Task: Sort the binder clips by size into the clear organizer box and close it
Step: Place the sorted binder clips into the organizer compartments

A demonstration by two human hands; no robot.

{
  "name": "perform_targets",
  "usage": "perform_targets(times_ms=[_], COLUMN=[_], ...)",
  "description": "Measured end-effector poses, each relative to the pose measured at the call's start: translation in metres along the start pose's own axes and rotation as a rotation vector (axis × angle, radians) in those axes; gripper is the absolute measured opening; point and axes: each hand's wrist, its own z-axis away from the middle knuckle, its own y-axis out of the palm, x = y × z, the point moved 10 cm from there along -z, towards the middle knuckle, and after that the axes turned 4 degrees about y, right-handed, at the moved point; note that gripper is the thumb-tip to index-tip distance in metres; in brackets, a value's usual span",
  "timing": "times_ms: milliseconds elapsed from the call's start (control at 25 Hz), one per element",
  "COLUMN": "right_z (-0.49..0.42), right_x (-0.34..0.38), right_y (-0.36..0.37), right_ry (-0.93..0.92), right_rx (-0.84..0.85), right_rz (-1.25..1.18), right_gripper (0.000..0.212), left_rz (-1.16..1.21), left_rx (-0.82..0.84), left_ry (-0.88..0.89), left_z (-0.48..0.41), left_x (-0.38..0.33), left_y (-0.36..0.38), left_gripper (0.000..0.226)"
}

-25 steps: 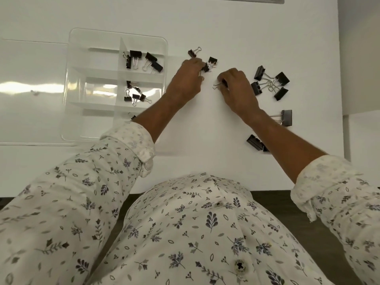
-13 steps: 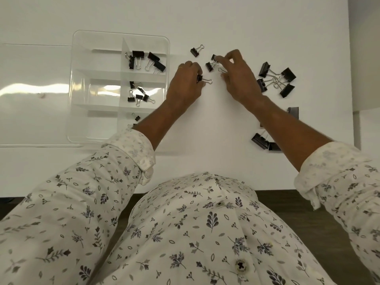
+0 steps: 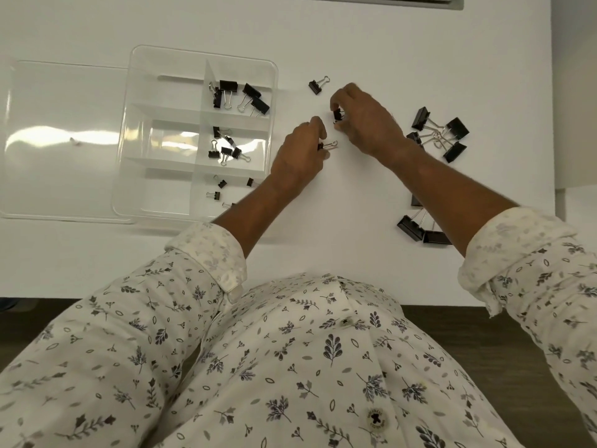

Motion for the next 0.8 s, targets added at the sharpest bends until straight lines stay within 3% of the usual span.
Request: perform_targets(times_ms=[120, 200, 320, 480, 600, 800], right_z=[0.009, 0.017, 0.03, 0.037, 0.026, -0.016], right_x=[-0.004, -0.011, -0.024, 0.017, 0.073, 0.16], right_y=[0.002, 0.001, 0.0, 0.015, 0.021, 0.026], right_ry=[0.074, 0.172, 0.415, 0.622, 0.699, 0.64], right_rx=[0.004, -0.016, -0.05, 0.154, 0.246, 0.331], right_rz=[0.007, -0.151, -0.747, -1.358, -1.743, -1.739], right_gripper=[0.022, 0.026, 0.028, 0.019, 0.014, 0.013], left_rz=[-0.009, 0.031, 0.281, 0.815, 0.94, 1.023], left_rx=[0.019, -0.036, -0.171, -0.271, -0.337, -0.516], left_ry=[-0.027, -0.013, -0.024, -0.189, -0.304, -0.453], left_z=[0.006, 0.013, 0.03, 0.056, 0.071, 0.064], left_x=[0.005, 0.001, 0.005, 0.04, 0.075, 0.135], left_y=[-0.001, -0.015, -0.045, -0.077, -0.112, -0.172], left_gripper=[0.035, 0.026, 0.016, 0.016, 0.012, 0.014])
